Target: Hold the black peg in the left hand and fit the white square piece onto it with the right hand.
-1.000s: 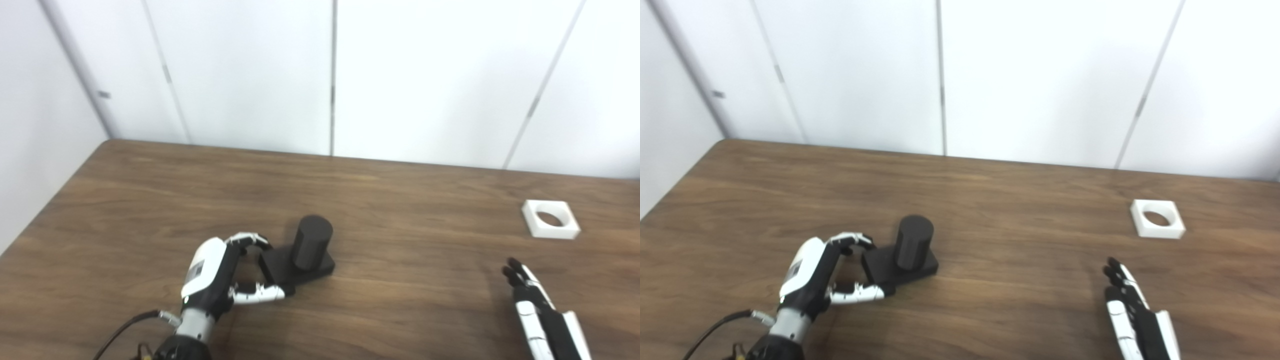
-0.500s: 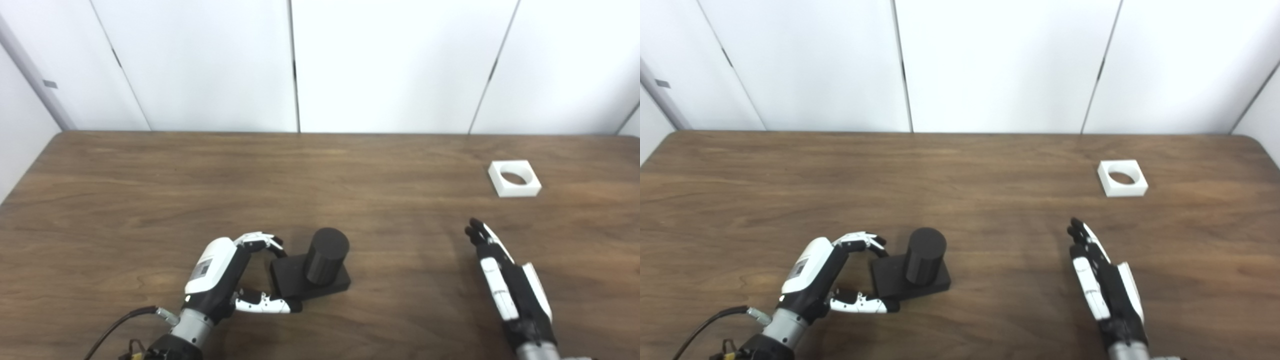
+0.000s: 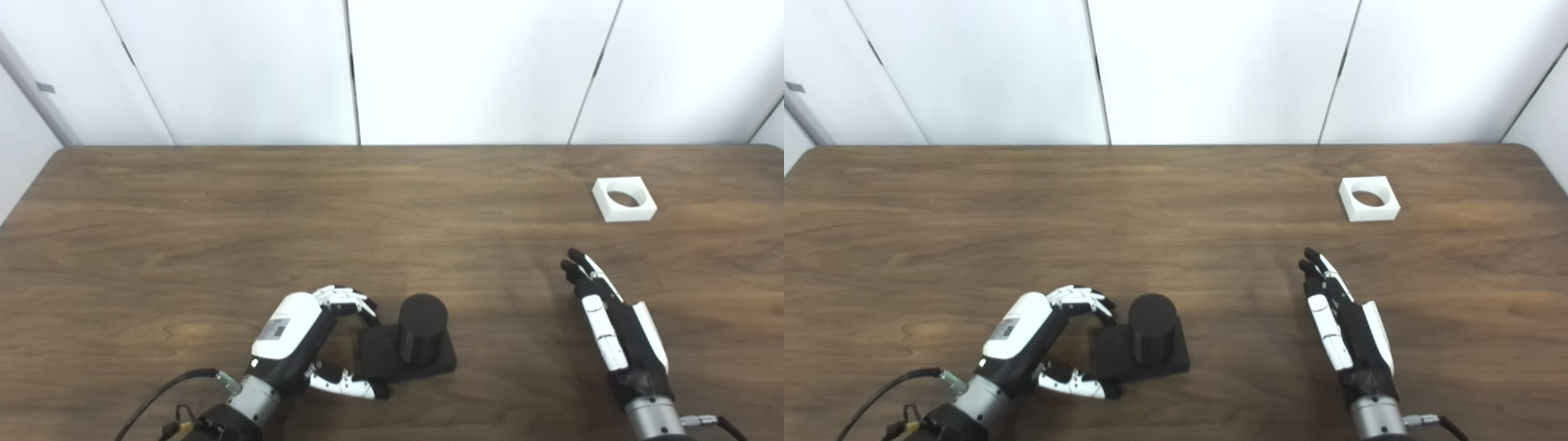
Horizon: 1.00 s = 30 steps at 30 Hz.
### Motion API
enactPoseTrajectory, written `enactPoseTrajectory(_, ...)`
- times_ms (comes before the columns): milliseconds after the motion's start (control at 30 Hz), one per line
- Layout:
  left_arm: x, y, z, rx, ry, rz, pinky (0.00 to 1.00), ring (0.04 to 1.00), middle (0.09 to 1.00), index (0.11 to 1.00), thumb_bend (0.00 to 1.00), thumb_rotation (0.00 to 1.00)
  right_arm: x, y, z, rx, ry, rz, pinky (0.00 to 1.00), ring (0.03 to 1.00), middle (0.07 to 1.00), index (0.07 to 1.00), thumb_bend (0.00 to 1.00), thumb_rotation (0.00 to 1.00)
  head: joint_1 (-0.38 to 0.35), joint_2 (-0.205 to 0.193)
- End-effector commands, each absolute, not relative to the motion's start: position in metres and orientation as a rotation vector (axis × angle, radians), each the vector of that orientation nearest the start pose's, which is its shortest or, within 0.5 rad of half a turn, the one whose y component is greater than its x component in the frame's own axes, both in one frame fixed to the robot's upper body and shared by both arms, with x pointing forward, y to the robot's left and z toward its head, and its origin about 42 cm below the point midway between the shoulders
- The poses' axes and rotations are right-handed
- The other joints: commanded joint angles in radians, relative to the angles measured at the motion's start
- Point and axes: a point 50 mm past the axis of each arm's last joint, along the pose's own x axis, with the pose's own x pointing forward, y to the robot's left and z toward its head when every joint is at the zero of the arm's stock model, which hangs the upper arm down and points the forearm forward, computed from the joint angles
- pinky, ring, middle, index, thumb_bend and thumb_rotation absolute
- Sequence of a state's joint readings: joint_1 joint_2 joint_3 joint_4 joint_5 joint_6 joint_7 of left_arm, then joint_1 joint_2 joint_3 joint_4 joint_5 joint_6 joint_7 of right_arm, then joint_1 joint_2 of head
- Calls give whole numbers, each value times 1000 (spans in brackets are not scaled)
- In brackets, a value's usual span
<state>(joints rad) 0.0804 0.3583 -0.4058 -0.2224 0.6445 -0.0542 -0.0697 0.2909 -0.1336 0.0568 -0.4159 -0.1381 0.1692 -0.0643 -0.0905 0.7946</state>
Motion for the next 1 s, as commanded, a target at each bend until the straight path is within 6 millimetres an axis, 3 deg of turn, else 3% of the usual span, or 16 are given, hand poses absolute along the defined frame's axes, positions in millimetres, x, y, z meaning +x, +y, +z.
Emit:
enactPoseTrajectory(0,225,207,97,994,-141,-589,874,821,746,487,518,42,192,-235,147,-206,-35,-80,950,920,898,913,436,1000,-1,0)
enactPoseTrajectory(333,229,203,96,1092,-195,-592,859,815,735,487,519,44,190,-236,149,-215,-34,-77,940,918,896,912,430,1000,-34,7)
enactPoseTrajectory(500,231,205,98,1092,-205,-580,856,810,733,487,518,43,190,-238,156,-265,-9,-62,935,927,898,913,450,977,-91,1)
enactPoseTrajectory(633,232,208,100,1092,-206,-572,843,805,730,486,518,43,196,-249,176,-425,13,-41,877,914,915,896,491,710,-136,-6)
enactPoseTrajectory(700,233,209,102,1090,-207,-570,835,801,730,487,518,43,207,-261,189,-582,-1,-40,876,905,899,856,523,555,-157,-4)
enactPoseTrajectory(833,234,211,104,1091,-205,-572,824,798,729,487,519,44,235,-285,213,-773,-23,-46,898,936,914,818,651,335,-177,-7)
enactPoseTrajectory(967,234,212,106,1099,-207,-577,817,793,728,487,519,44,268,-312,235,-932,-33,-34,898,973,944,824,763,224,-206,-14)
